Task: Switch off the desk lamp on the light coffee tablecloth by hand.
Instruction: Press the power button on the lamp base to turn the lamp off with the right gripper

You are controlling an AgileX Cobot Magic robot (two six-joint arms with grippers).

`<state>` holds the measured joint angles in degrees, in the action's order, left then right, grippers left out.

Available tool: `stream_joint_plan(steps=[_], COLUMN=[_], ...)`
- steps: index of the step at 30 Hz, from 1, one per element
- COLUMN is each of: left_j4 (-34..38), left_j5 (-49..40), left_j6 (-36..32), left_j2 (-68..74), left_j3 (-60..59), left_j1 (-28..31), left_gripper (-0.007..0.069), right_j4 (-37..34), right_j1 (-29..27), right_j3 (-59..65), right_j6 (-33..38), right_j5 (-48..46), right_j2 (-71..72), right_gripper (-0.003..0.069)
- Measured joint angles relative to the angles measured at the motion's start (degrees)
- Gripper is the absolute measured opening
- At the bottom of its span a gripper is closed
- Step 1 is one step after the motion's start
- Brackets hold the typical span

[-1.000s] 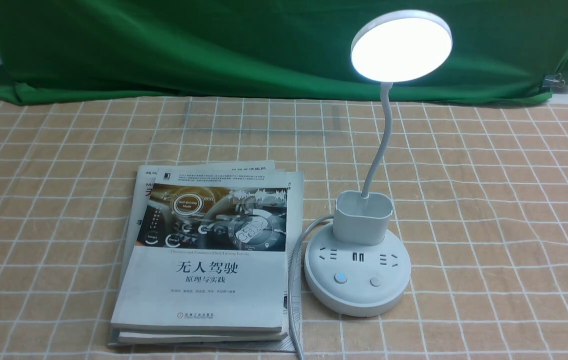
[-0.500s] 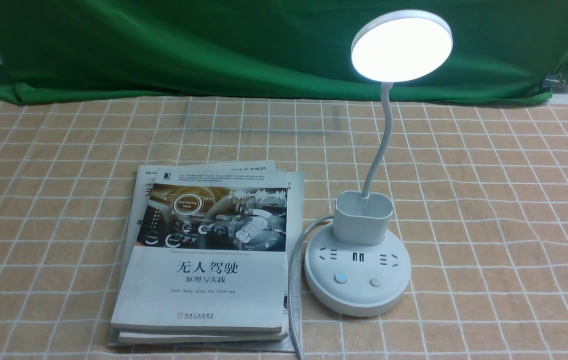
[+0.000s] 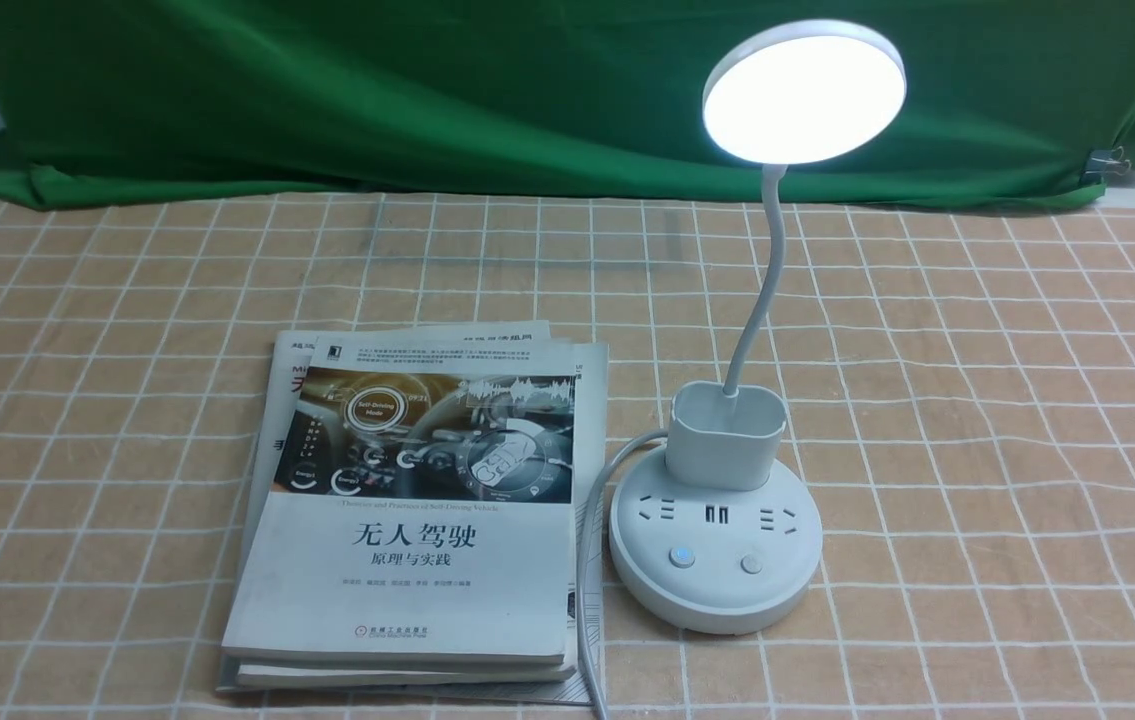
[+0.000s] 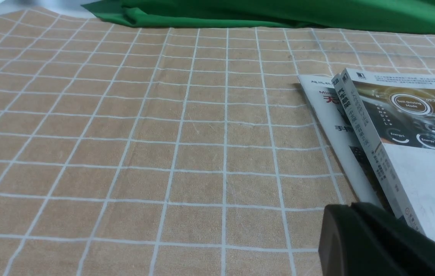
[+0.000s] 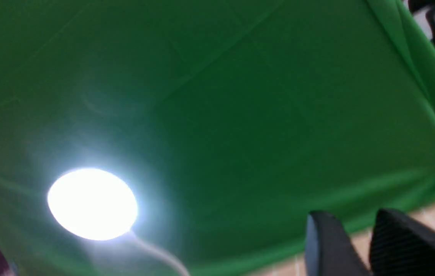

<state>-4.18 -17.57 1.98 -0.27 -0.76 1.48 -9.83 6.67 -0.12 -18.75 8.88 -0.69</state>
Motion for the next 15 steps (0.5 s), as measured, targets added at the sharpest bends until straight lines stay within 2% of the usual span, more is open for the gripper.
stream_joint_plan(steps=[2, 3, 4, 5, 6, 11, 15], left_j4=[0.00, 0.00, 0.00, 0.00, 0.00, 0.00, 0.00], left_j5=[0.00, 0.00, 0.00, 0.00, 0.00, 0.00, 0.00], left_j6=[0.00, 0.00, 0.00, 0.00, 0.00, 0.00, 0.00], left_j2=[0.00, 0.00, 0.00, 0.00, 0.00, 0.00, 0.00], left_j3=[0.00, 0.00, 0.00, 0.00, 0.00, 0.00, 0.00], left_j1=[0.00, 0.00, 0.00, 0.00, 0.00, 0.00, 0.00], left_gripper=[0.0004, 0.0004, 0.0004, 0.0004, 0.0004, 0.0004, 0.0004], right_j4=[-0.12, -0.19, -0.19, -0.19, -0.19, -0.19, -0.39], right_j1=[0.00, 0.00, 0.00, 0.00, 0.00, 0.00, 0.00], right_j3=[-1.62, -6.02, -9.10, -9.75, -14.44, -29.69, -37.83], right_j6=[0.16, 1.87, 3.53, 3.88, 7.09, 15.65, 20.12], right_j5=[-3.96, -12.01, -16.58, -17.50, -25.10, -47.42, -55.85], right_j2=[-1.47, -4.62, -7.24, -8.40, -13.06, -33.05, -48.15], right_gripper=[0.0130, 0.0073, 0.0052, 0.0048, 0.0038, 0.0031, 0.0031])
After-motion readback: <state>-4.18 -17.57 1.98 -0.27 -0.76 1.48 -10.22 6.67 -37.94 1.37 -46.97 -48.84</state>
